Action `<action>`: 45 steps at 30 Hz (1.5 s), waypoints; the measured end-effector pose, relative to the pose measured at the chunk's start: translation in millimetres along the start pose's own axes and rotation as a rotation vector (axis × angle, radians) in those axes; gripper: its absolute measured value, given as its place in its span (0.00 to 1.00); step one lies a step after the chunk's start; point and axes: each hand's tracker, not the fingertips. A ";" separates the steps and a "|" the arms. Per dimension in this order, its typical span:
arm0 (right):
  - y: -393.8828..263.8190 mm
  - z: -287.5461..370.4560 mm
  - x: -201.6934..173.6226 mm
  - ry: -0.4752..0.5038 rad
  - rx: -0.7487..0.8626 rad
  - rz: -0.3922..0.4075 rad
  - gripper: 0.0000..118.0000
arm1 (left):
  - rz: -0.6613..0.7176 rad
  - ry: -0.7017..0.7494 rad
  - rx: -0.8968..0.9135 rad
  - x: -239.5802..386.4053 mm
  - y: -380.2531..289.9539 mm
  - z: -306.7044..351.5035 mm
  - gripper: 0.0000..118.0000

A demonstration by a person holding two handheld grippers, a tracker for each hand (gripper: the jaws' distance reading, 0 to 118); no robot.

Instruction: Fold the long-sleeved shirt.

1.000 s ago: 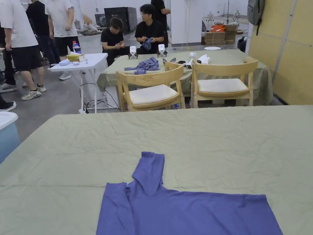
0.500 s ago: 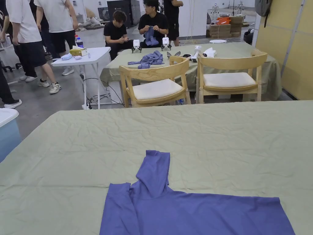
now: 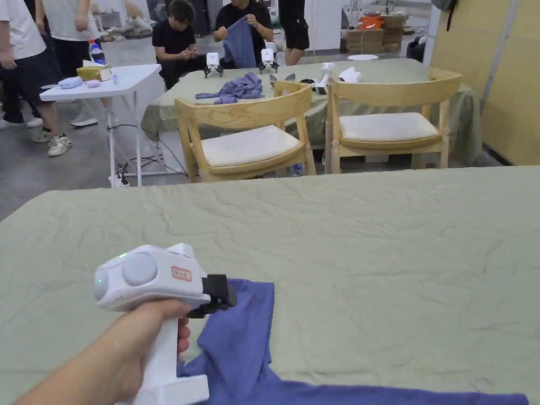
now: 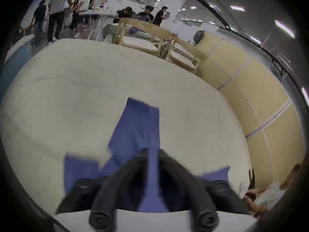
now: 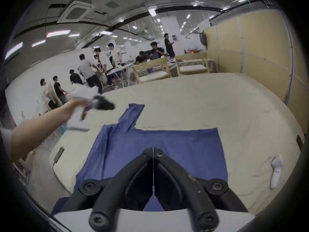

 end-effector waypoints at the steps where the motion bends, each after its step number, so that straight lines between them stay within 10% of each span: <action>1: -2.1 -6.2 3.7 0.012 -0.021 -0.021 0.03 | 0.010 0.087 0.047 0.5 16.7 -26.6 0.80; 2: -4.7 -13.1 7.7 0.024 -0.041 -0.034 0.03 | 0.015 0.147 0.043 0.8 28.6 -50.8 1.00; 8: -17.1 -41.4 29.5 0.046 -0.111 -0.091 0.03 | 0.028 0.281 0.017 -16.0 37.5 -144.2 0.89; 10: -15.8 -43.1 31.9 0.048 -0.114 -0.100 0.03 | 0.003 0.318 -0.047 -17.1 32.6 -155.2 0.65; 13: -13.6 -40.1 31.1 0.060 -0.110 -0.092 0.03 | -0.186 0.376 0.079 -4.8 27.5 -134.5 0.04; 16: -11.1 -33.8 26.1 0.066 -0.098 -0.099 0.03 | -0.134 0.221 0.038 0.9 25.6 -98.6 0.04; 31: -13.6 56.8 -44.1 0.200 -0.035 -0.008 0.03 | -0.251 0.359 0.113 36.2 -120.9 100.9 0.04; 42: -38.1 90.3 -66.8 0.192 -0.088 0.036 0.03 | -0.064 0.399 0.003 22.7 -271.7 127.1 0.06; 44: -38.1 94.4 -70.8 0.198 -0.096 0.028 0.03 | 0.032 0.366 -0.031 11.6 -282.1 114.9 0.30; 45: -39.3 95.7 -71.9 0.199 -0.097 0.028 0.03 | 0.067 0.366 -0.048 5.6 -286.6 108.3 0.60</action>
